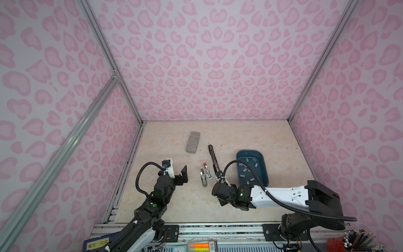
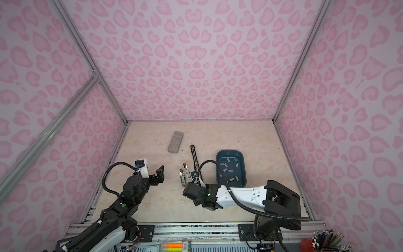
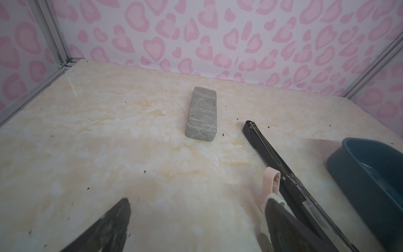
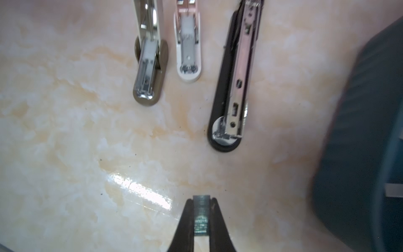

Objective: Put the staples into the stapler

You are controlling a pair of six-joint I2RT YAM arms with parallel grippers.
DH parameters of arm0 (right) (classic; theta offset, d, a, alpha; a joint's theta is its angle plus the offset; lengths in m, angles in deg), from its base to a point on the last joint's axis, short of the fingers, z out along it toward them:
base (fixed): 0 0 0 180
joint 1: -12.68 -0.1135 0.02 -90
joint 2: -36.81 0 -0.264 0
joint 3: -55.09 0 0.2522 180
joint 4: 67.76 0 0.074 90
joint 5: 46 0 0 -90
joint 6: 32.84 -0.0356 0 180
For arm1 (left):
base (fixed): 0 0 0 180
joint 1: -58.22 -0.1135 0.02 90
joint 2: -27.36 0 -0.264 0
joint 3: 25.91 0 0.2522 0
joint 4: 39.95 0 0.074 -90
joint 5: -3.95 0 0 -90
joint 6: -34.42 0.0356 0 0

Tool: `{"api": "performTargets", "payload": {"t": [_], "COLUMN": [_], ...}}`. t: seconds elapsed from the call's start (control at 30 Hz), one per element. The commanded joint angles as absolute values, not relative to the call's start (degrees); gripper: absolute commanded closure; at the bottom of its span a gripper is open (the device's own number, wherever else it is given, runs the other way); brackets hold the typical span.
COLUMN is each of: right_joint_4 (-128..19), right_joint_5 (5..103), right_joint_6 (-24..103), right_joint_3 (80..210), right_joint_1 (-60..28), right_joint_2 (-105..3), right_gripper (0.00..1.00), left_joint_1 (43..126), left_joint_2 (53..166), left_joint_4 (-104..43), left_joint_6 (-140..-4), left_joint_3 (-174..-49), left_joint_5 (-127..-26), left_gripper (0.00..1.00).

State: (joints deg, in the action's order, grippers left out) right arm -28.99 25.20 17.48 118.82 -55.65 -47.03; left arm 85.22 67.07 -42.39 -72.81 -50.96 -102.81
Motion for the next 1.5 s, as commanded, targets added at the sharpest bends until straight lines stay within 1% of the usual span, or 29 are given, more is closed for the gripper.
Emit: {"api": "performTargets", "payload": {"t": [0.0,0.13,0.2,0.33,0.43,0.57,0.67,0.83,1.0,1.2,1.27,1.4,1.47], "right_joint_4": [-25.0,-26.3,-28.4,-30.4,-28.6,-28.7,-28.9,-30.6,-29.4,-25.6,-24.6,-26.9,-28.1], "right_joint_5": [24.2,25.6,28.8,33.0,35.0,35.2,34.2,40.3,40.9,37.6,37.3,38.5,38.8], "right_joint_6": [21.0,24.8,26.7,30.1,32.1,32.3,31.8,31.5,30.5,29.4,29.6,31.1,31.7], "right_joint_3": [118.4,117.0,115.9,116.2,117.7,116.0,113.2,109.6,110.7,114.1,115.0,115.1,115.4], "right_joint_1": [-50.9,-40.7,-34.9,-24.0,-19.2,-17.6,-15.8,-10.0,-8.2,-7.3,-6.9,-7.0,-7.0], "right_joint_2": [-41.9,-36.5,-35.5,-37.4,-40.6,-42.9,-42.3,-42.2,-44.5,-46.7,-46.1,-43.2,-42.8], "right_gripper": [0.89,0.89,0.89,0.9,0.9,0.91,0.89,0.86,0.85,0.8,0.78,0.68,0.67], "left_joint_1": [85.2,85.1,85.0,84.2,84.0,83.9,83.8,83.8,83.8,83.8,83.8,83.8,83.8], "left_joint_2": [68.6,71.6,73.6,79.9,85.5,90.4,90.1,88.6,88.3,85.7,84.9,83.7,83.6], "left_joint_4": [-43.5,-43.4,-42.7,-41.3,-42.8,-41.8,-43.1,-45.6,-47.4,-49.5,-49.8,-50.6,-50.7], "left_joint_6": [-73.1,-71.8,-71.4,-71.0,-70.8,-71.1,-70.5,-70.2,-69.2,-67.6,-67.5,-67.7,-67.8], "left_joint_3": [-52.1,-53.9,-55.4,-60.1,-62.8,-65.4,-64.6,-62.6,-61.7,-59.4,-58.9,-58.0,-57.8], "left_joint_5": [-103.4,-101.0,-101.0,-102.2,-103.4,-106.1,-104.4,-104.0,-102.0,-96.3,-96.0,-97.1,-97.5], "left_gripper": [0.03,0.03,0.03,0.03,0.03,0.03,0.03,0.03,0.03,0.03,0.03,0.03,0.03]}}
